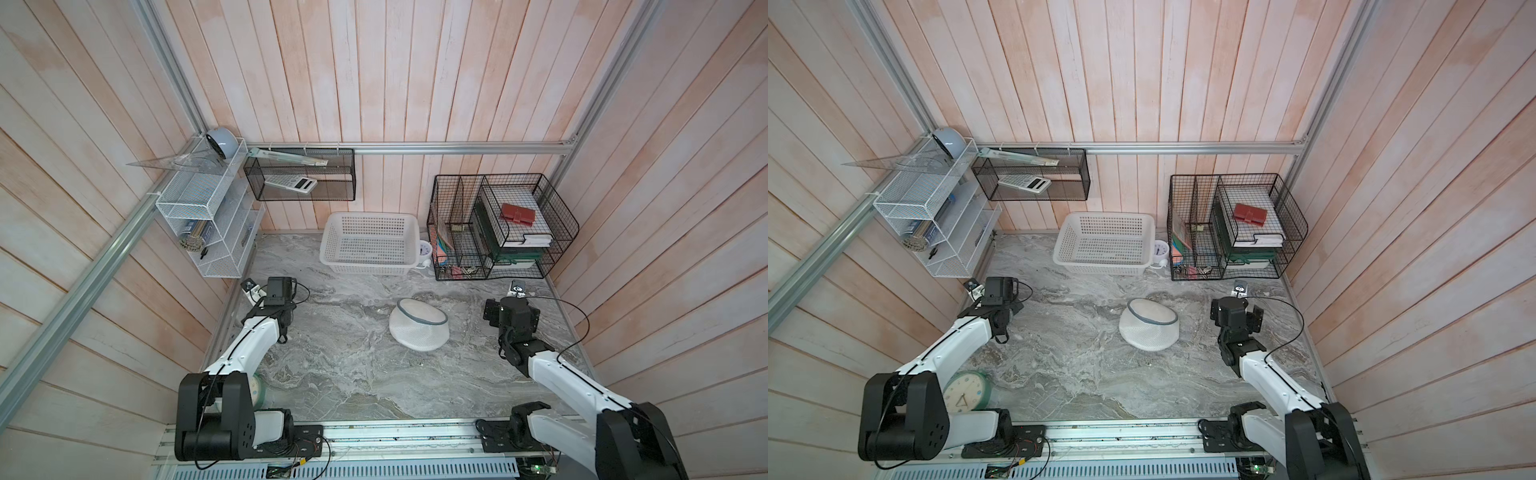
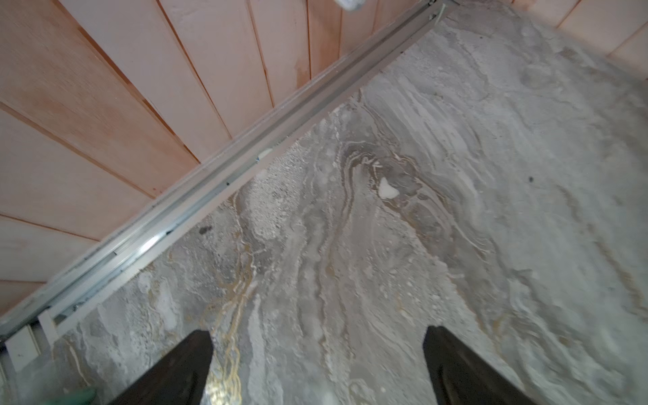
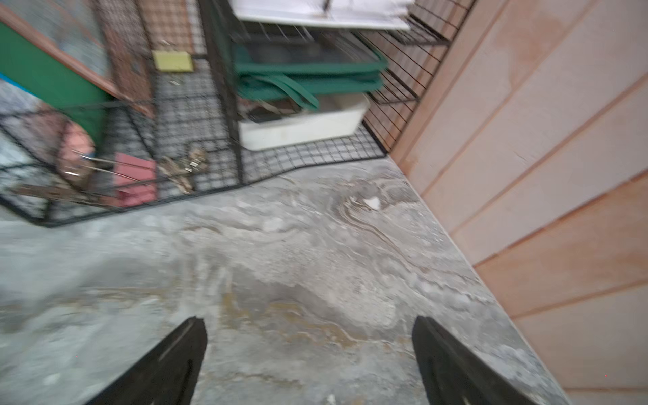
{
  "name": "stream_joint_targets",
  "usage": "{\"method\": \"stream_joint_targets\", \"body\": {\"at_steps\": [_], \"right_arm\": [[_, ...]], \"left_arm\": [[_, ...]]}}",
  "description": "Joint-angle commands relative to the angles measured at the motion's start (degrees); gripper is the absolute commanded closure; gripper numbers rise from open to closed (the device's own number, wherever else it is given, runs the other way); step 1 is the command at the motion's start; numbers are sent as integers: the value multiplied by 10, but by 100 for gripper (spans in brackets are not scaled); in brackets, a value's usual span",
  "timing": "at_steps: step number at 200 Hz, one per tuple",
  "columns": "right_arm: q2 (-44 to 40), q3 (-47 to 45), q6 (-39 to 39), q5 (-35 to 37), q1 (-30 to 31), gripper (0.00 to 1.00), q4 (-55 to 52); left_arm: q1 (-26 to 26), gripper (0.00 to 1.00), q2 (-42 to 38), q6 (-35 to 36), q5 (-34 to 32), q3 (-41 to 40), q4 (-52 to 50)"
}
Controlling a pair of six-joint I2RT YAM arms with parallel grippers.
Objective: Turn the laundry bag inside out
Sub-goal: Reset both arms
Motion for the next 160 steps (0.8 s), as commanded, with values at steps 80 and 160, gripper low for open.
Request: {"method": "stream_joint_targets", "body": {"at_steps": [80, 160], "right_arm": [[220, -25, -58, -100, -45, 2, 378], [249, -27, -76, -137, -47, 2, 425]], "left_arm": [[-53, 0, 98, 285, 40, -179, 655], [-30, 0, 133, 286, 115, -204, 732]]}}
